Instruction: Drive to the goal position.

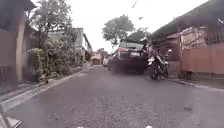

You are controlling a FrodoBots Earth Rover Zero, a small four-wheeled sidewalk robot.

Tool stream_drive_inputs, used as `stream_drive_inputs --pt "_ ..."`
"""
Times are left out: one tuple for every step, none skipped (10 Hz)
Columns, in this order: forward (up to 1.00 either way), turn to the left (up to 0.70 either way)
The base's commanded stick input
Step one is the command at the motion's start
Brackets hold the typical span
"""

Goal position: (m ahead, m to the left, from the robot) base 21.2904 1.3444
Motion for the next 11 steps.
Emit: stream_drive_inputs --pt "1.0 0.4" --pt "1.0 0.21" --pt "1.0 0.03" --pt "1.0 0.0" --pt "1.0 0.01" --pt "1.0 0.04" --pt "1.0 0.04" --pt "1.0 0.03" --pt "1.0 0.03" --pt "1.0 0.03" --pt "1.0 0.03"
